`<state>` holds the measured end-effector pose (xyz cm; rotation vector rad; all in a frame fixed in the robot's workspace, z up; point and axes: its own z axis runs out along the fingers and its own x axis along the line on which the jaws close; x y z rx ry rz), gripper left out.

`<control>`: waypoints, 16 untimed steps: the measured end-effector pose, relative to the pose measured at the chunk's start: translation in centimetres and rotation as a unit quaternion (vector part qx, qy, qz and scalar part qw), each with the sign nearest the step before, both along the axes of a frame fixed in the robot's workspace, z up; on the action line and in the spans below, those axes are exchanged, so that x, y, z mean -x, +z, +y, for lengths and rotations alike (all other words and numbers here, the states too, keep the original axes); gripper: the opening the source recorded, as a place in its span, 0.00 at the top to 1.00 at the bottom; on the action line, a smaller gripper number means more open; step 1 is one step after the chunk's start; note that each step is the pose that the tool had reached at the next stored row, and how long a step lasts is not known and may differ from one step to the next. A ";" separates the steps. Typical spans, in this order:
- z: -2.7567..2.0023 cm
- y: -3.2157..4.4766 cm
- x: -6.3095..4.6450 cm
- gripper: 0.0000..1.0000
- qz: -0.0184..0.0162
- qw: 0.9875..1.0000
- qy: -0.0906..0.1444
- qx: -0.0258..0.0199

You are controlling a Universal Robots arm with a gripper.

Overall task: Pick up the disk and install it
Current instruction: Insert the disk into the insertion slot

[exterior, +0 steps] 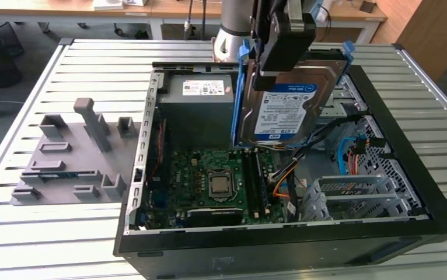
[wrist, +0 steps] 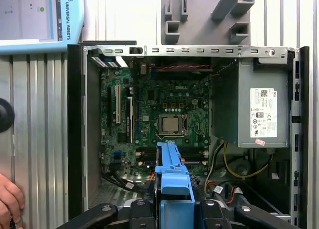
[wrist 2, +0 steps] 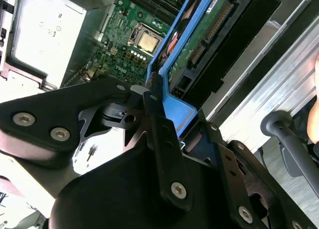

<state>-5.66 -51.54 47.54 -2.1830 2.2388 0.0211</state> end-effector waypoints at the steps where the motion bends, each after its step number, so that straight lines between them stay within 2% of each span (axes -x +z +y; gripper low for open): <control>1: -0.18 -0.02 0.0 0.64 0.000 1.000 0.000 0.000; 5: -0.98 -0.09 0.0 0.64 0.000 1.000 0.000 0.001; 8: -1.37 -0.13 0.0 0.64 0.000 1.000 0.000 0.002; 12: -1.47 -0.19 -0.1 0.64 0.000 1.000 0.000 0.004; 16: -1.48 -0.29 -0.6 0.64 0.000 1.000 0.000 0.004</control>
